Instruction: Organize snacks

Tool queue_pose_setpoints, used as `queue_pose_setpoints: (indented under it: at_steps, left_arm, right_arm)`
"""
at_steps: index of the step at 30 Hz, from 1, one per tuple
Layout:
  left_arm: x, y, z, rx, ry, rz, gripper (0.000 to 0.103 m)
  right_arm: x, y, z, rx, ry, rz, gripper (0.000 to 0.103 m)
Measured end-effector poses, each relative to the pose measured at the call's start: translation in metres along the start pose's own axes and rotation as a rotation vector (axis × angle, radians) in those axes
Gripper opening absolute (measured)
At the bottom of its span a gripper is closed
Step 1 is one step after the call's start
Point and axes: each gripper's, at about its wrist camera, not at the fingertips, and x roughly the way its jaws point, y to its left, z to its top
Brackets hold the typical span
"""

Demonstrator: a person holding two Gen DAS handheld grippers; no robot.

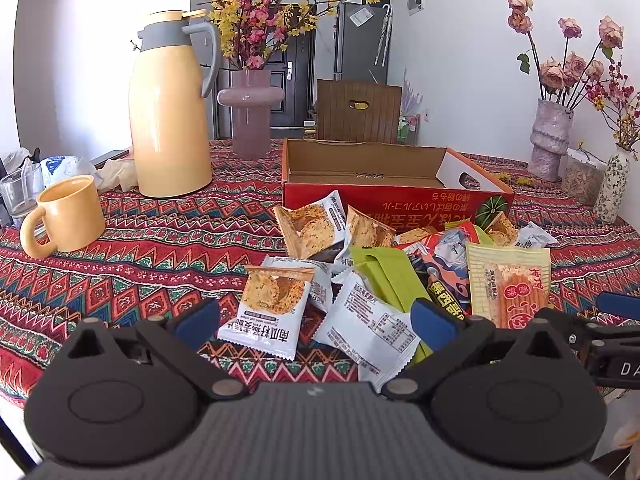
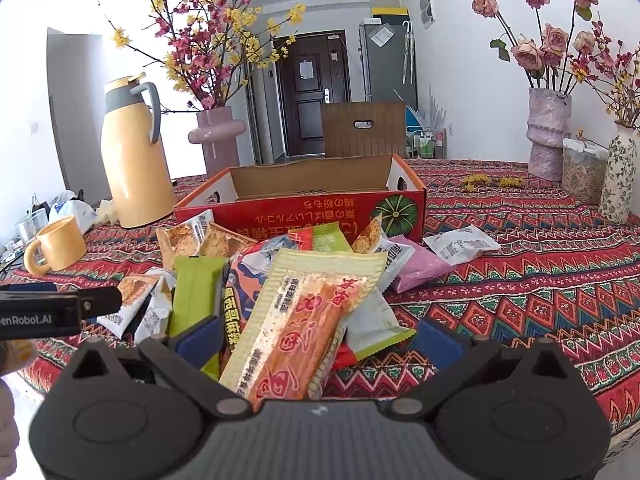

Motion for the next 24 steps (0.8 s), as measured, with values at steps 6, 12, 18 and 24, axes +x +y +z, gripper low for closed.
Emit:
queue_pose_setpoints:
  at_steps: [6, 12, 18, 24]
  left_arm:
    - [-0.0004, 0.0003, 0.0000, -0.001, 0.001, -0.002, 0.103]
    - [-0.0001, 0.0014, -0.0001, -0.005, 0.001, -0.005, 0.103]
    - [0.0025, 0.0024, -0.0022, -0.010, 0.006, -0.016, 0.103]
    - [0.0054, 0.0040, -0.0037, -0.016, 0.011, -0.021, 0.103]
  right_arm:
    - [-0.0001, 0.0000, 0.0002, 0.000, 0.001, -0.001, 0.103]
    - [0.0000, 0.0008, -0.0010, -0.001, 0.002, 0.002, 0.103]
    - [0.0038, -0.0002, -0.0023, 0.006, 0.011, 0.006, 0.103]
    - [0.0057, -0.0012, -0.0031, 0.013, 0.017, 0.008, 0.103]
